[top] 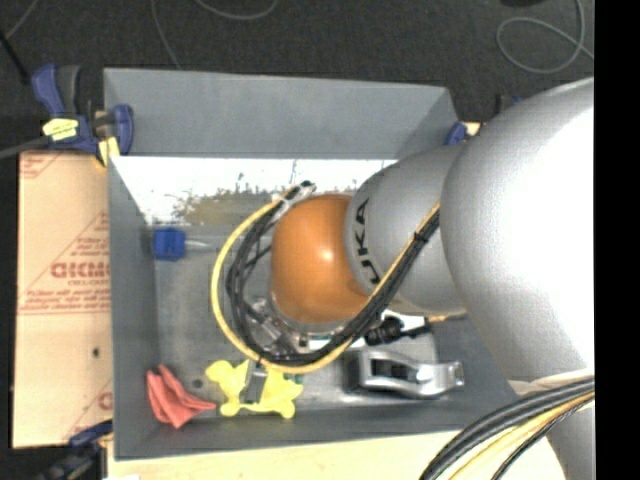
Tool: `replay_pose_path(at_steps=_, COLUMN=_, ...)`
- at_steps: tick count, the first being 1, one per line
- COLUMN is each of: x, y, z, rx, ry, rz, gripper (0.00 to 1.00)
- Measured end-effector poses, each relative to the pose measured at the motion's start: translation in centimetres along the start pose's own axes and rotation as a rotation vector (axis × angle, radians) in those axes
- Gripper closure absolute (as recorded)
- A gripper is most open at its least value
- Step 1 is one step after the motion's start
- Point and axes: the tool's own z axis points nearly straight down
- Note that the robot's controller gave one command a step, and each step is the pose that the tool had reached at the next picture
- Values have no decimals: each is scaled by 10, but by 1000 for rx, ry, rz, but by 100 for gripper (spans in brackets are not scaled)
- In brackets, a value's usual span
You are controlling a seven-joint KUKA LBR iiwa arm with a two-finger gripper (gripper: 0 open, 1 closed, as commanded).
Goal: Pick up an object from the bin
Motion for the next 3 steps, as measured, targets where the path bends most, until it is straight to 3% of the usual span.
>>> replay_pose_path(at_steps=1, x=24, y=5, z=27, rx=-4, ry=1, rz=-406, gripper=100)
replay_pose_path(at_steps=2, x=24, y=5, z=27, rx=-4, ry=1, rz=-405, gripper=100)
replay_pose_path(at_steps=3, x=19, y=12, z=-111, rx=-5, ry=-2, rz=-465, gripper=100)
